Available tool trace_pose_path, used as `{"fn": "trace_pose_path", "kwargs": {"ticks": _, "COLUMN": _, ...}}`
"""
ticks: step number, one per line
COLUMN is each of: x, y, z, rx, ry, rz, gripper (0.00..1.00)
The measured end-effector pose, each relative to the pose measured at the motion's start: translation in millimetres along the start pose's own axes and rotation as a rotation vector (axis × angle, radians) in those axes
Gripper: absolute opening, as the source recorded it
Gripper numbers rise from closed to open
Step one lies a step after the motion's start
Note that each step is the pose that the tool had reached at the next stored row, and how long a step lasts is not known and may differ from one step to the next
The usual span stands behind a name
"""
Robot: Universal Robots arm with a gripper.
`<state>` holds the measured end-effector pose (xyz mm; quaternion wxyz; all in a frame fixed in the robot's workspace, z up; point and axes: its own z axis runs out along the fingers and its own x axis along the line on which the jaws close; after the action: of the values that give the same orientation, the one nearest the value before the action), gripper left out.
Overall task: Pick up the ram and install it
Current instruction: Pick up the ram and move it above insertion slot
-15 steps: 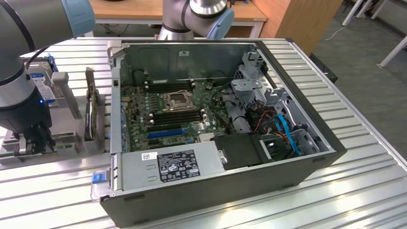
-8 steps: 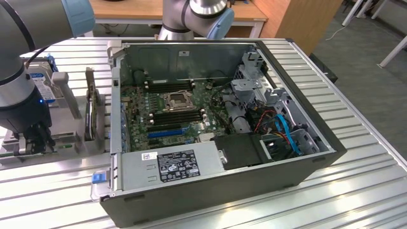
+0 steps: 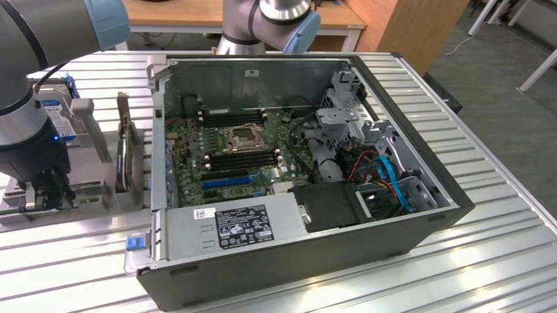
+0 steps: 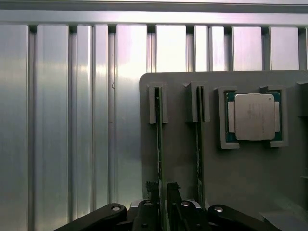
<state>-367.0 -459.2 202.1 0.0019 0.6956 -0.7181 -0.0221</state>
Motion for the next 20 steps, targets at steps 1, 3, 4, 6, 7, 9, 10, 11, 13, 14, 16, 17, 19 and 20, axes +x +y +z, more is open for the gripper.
{"fn": "trace_pose_path", "kwargs": {"ticks": 1, "x": 0.0, "y": 0.0, "z": 0.0, "rx": 0.0, "ry": 0.0, "rz": 0.0, "gripper": 0.22}}
{"fn": "trace_pose_path", "kwargs": {"ticks": 3, "x": 0.0, "y": 0.0, "z": 0.0, "rx": 0.0, "ry": 0.0, "rz": 0.0, "gripper": 0.22}}
{"fn": "trace_pose_path", "kwargs": {"ticks": 4, "x": 0.0, "y": 0.0, "z": 0.0, "rx": 0.0001, "ry": 0.0, "rz": 0.0, "gripper": 0.22}}
{"fn": "trace_pose_path", "kwargs": {"ticks": 6, "x": 0.0, "y": 0.0, "z": 0.0, "rx": 0.0001, "ry": 0.0001, "rz": 0.0, "gripper": 0.2}}
{"fn": "trace_pose_path", "kwargs": {"ticks": 7, "x": 0.0, "y": 0.0, "z": 0.0, "rx": 0.0, "ry": 0.0001, "rz": 0.0, "gripper": 0.14}}
{"fn": "trace_pose_path", "kwargs": {"ticks": 9, "x": 0.0, "y": 0.0, "z": 0.0, "rx": 0.0, "ry": 0.0001, "rz": 0.0, "gripper": 0.12}}
{"fn": "trace_pose_path", "kwargs": {"ticks": 10, "x": 0.0, "y": 0.0, "z": 0.0, "rx": 0.0, "ry": 0.0, "rz": 0.0, "gripper": 0.12}}
{"fn": "trace_pose_path", "kwargs": {"ticks": 11, "x": 0.0, "y": 0.0, "z": 0.0, "rx": 0.0, "ry": 0.0, "rz": 0.0, "gripper": 0.12}}
{"fn": "trace_pose_path", "kwargs": {"ticks": 13, "x": 0.0, "y": 0.0, "z": 0.0, "rx": 0.0, "ry": 0.0, "rz": 0.0, "gripper": 0.12}}
{"fn": "trace_pose_path", "kwargs": {"ticks": 14, "x": 0.0, "y": 0.0, "z": 0.0, "rx": 0.0002, "ry": -0.0001, "rz": 0.0, "gripper": 0.12}}
{"fn": "trace_pose_path", "kwargs": {"ticks": 16, "x": 0.0, "y": -0.1, "z": 0.0, "rx": 0.0002, "ry": -0.0001, "rz": 0.0, "gripper": 0.12}}
{"fn": "trace_pose_path", "kwargs": {"ticks": 17, "x": 0.0, "y": 0.0, "z": -0.1, "rx": 0.0002, "ry": -0.0001, "rz": 0.0, "gripper": 0.12}}
{"fn": "trace_pose_path", "kwargs": {"ticks": 19, "x": 0.0, "y": 0.0, "z": -0.1, "rx": 0.0001, "ry": 0.0, "rz": 0.0, "gripper": 0.12}}
{"fn": "trace_pose_path", "kwargs": {"ticks": 20, "x": -0.1, "y": 0.0, "z": -0.2, "rx": -0.0001, "ry": 0.0002, "rz": 0.0, "gripper": 0.12}}
